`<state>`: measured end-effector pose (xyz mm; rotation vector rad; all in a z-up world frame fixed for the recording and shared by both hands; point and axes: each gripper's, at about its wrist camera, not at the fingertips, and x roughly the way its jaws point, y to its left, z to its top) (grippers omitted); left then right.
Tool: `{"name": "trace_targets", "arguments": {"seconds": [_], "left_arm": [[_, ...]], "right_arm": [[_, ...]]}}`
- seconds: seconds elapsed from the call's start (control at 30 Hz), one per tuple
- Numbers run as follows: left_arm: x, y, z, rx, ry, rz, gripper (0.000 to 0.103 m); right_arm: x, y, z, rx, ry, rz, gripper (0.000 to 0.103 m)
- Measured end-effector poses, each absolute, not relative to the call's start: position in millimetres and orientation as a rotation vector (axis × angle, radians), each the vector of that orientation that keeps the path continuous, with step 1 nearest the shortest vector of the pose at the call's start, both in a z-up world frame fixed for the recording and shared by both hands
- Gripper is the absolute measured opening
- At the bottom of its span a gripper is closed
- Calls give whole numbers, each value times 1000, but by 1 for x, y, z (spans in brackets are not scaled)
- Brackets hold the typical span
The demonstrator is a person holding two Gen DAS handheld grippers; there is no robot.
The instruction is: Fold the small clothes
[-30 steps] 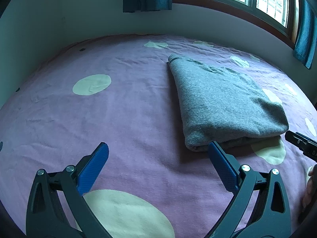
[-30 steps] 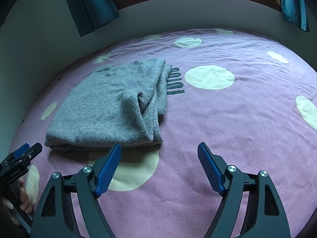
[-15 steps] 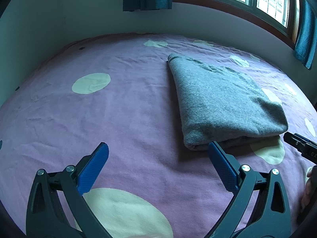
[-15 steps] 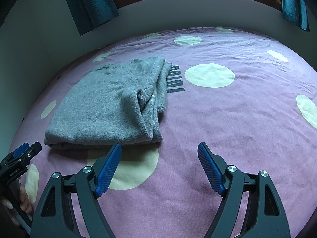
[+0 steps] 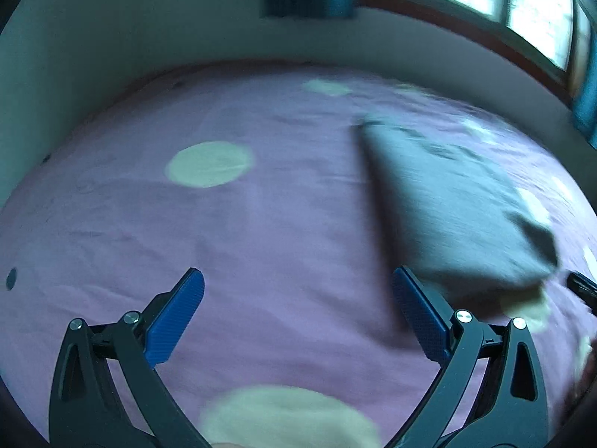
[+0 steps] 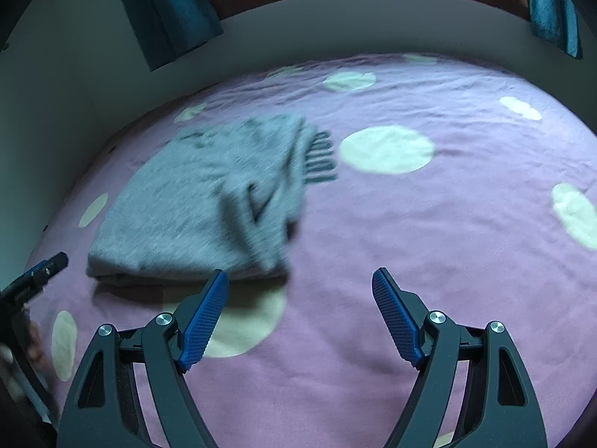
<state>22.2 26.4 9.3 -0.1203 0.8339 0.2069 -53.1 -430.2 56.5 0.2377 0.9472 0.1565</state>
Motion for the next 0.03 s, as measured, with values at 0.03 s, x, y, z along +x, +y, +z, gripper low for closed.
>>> {"name": "trace_targets", "arguments": {"seconds": [0.03], "left_arm": [[27,49,5,-153,846,245,100]], "right_arm": [[-51,-440,57,245,949,138,79]]}}
